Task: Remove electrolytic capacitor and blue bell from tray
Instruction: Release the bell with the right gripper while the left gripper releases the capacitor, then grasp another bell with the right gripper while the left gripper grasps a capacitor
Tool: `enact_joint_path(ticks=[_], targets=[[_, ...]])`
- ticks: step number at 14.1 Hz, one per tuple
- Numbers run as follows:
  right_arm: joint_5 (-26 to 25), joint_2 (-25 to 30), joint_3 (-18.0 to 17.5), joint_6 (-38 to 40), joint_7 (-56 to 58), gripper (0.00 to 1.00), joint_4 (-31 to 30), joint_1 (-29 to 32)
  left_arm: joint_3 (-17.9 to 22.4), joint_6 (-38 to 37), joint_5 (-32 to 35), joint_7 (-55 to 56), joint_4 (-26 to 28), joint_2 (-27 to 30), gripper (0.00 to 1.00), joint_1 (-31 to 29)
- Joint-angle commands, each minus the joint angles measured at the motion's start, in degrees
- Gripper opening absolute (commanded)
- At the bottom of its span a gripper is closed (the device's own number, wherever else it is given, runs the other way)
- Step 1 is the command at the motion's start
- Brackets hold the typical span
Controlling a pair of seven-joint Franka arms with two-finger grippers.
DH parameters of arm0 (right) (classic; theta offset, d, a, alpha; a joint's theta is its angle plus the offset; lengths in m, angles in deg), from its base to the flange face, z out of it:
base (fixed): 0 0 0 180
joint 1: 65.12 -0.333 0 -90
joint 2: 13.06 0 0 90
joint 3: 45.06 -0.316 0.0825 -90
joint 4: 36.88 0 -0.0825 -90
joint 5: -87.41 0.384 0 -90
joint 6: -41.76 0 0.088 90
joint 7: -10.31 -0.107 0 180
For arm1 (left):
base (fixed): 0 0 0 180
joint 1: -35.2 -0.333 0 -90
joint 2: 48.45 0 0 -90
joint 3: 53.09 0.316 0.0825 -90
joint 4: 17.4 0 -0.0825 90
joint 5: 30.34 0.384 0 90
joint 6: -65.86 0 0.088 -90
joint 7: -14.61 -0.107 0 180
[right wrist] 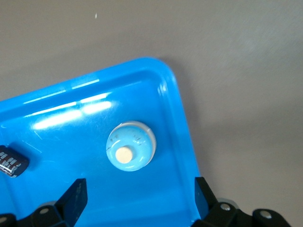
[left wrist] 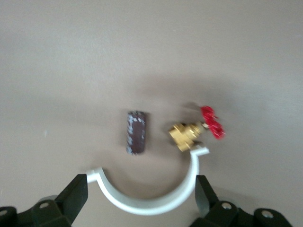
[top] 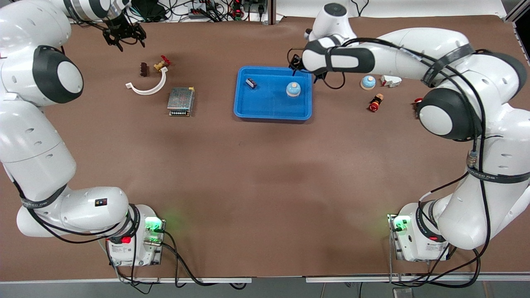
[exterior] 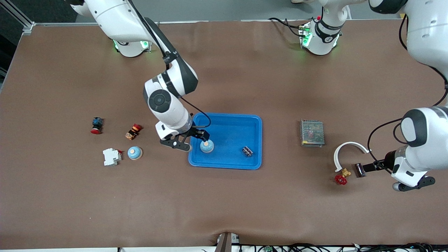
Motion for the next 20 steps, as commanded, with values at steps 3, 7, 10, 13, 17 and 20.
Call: enact_joint_path(ticks=[3,7,10,13,17,20], targets=[[-0.5,-3.3,0.9,-2.1,-4.2,1.00,1.0,-2.4,-0.2,-4.9,0.0,10.4,0.7,4.7,1.00,5.3],[-2.9,-6.8,1.0,-2.2,-7.0,1.00,4.6,-2.3,-0.7,-7.7,-0.1,22.4,-1.5,4.8,1.00,11.2],[-3.0,-9.2,1.0,-2.1,-8.8,1.00,7.6,-2.3,-0.8,-7.2,-0.1,32.2,-3.0,4.0,1.00,16.0],[-5.0,-10.8,1.0,-1.3,-12.0,1.00,10.7,-2.5,-0.8,-6.2,-0.1,39.7,-5.4,1.9,1.00,20.3],[-6.2,-12.9,1.0,-1.2,-12.0,1.00,11.4,-2.4,-0.8,0.1,-0.1,47.7,-5.4,-0.5,1.00,25.0],[-6.1,-14.2,0.9,-1.0,-12.2,1.00,12.4,-2.5,-0.8,5.1,-0.1,53.0,-5.4,-2.5,1.00,28.1]])
